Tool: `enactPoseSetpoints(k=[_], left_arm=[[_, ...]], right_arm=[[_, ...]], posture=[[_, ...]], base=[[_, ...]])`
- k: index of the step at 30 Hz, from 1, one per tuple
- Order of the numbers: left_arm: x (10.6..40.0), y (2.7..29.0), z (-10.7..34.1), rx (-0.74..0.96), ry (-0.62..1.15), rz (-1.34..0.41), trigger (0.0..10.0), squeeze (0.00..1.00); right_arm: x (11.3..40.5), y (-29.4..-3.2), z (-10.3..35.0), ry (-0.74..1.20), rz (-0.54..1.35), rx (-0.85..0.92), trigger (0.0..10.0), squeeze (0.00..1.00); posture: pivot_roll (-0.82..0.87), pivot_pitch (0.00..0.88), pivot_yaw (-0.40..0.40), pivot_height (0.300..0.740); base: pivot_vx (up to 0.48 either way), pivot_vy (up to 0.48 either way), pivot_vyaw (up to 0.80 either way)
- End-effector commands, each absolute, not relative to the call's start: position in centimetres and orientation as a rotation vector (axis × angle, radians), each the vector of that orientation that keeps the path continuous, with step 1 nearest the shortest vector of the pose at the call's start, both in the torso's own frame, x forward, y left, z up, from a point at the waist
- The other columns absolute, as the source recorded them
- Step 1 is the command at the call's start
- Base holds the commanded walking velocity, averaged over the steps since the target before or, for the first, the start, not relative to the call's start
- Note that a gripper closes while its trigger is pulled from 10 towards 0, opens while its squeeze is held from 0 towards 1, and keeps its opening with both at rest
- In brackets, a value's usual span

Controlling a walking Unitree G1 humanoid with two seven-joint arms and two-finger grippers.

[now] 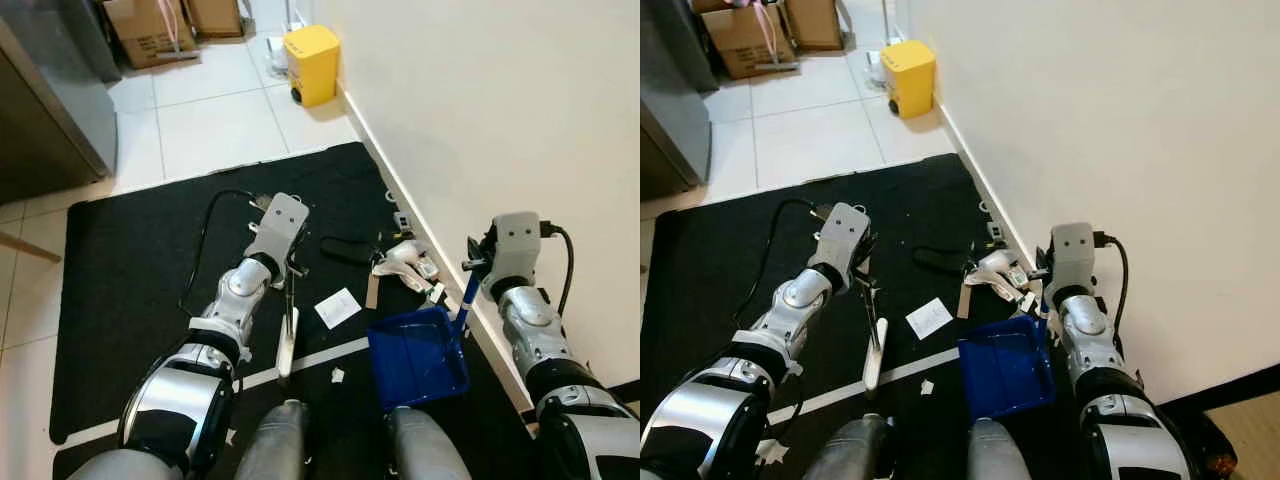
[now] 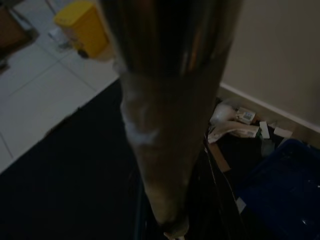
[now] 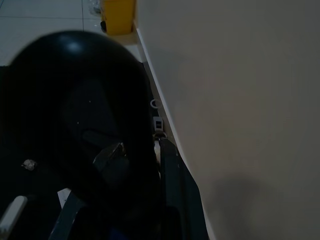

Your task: Sweep floor

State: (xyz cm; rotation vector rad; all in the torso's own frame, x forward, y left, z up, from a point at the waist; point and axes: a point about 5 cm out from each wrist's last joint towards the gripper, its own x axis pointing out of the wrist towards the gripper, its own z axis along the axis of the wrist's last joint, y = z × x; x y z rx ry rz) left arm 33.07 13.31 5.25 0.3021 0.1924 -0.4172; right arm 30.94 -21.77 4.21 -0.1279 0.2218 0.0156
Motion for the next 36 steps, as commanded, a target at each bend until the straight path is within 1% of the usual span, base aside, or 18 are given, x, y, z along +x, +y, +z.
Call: enactPoseSetpoints(k=[1,5,6,8,9,10,11,12,14,15,16,21,29,36], left_arm=[[33.2,12.3,5.5,0.305,0.169,-0.4,10.0,0.0],[33.1,11.2,5.3,0.3,0.17,-0.4,10.0,0.0],[33.1,10.8,5.3,0.293,0.165,-0.407,10.0,0.0],[33.1,10.1,5.5,0.28,0.154,-0.421,10.0,0.0],[33.1,10.1,5.5,0.28,0.154,-0.421,10.0,0.0],[33.2,9.9,5.6,0.276,0.151,-0.425,10.0,0.0],[33.2,9.9,5.6,0.276,0.151,-0.425,10.0,0.0],[33.2,9.8,5.7,0.274,0.149,-0.427,10.0,0.0],[33.2,9.8,5.7,0.274,0.148,-0.427,10.0,0.0],[33.2,9.8,5.7,0.274,0.148,-0.427,10.0,0.0],[33.2,9.8,5.6,0.278,0.151,-0.425,10.0,0.0],[33.1,9.7,5.5,0.283,0.151,-0.426,10.0,0.0],[32.4,9.2,4.7,0.286,0.176,-0.452,10.0,0.0],[31.9,7.5,4.1,0.308,0.185,-0.468,10.0,0.0]], right_arm=[[30.4,-21.7,3.2,0.273,-0.001,-0.065,10.0,0.0],[29.8,-21.6,2.1,0.353,0.005,-0.081,10.0,0.0],[29.5,-21.5,1.5,0.388,0.0,-0.061,10.0,0.0],[29.0,-21.5,0.8,0.433,-0.028,0.035,10.0,0.0],[29.0,-21.5,0.8,0.433,-0.028,0.035,10.0,0.0],[28.8,-21.6,0.5,0.452,-0.041,0.091,10.0,0.0],[28.8,-21.6,0.5,0.452,-0.041,0.091,10.0,0.0],[28.7,-21.7,0.4,0.464,-0.048,0.136,10.0,0.0],[28.5,-22.0,0.2,0.48,-0.046,0.165,10.0,0.0],[28.5,-22.0,0.2,0.48,-0.046,0.165,10.0,0.0],[28.0,-22.3,-0.3,0.526,-0.026,0.168,10.0,0.0],[27.3,-22.7,-0.9,0.566,-0.031,0.14,10.0,0.0],[27.5,-21.9,-0.8,0.541,-0.002,0.099,10.0,0.0],[28.1,-21.2,-0.2,0.497,0.028,0.073,10.0,0.0]], posture=[[0.02,0.046,-0.003,0.74],[0.01,0.048,0.001,0.74],[0.0,0.049,0.003,0.74],[0.0,0.047,0.008,0.74],[0.0,0.047,0.008,0.74],[0.0,0.047,0.011,0.74],[0.0,0.047,0.011,0.74],[-0.01,0.045,0.014,0.74],[-0.01,0.044,0.017,0.74],[-0.01,0.044,0.017,0.74],[-0.01,0.041,0.019,0.74],[-0.01,0.039,0.016,0.74],[-0.02,0.062,0.009,0.74],[-0.04,0.088,0.008,0.74]], base=[[0.0,0.0,0.0],[0.0,0.0,0.0],[0.0,0.0,0.0],[0.0,0.0,0.0],[0.0,0.0,0.0],[0.0,0.0,0.0],[0.0,0.0,0.0],[0.0,0.0,0.0],[0.0,0.0,0.0],[0.0,0.0,0.0],[0.0,0.0,0.0],[0.0,0.0,0.0],[0.0,0.0,0.0],[0.0,0.0,0.0]])
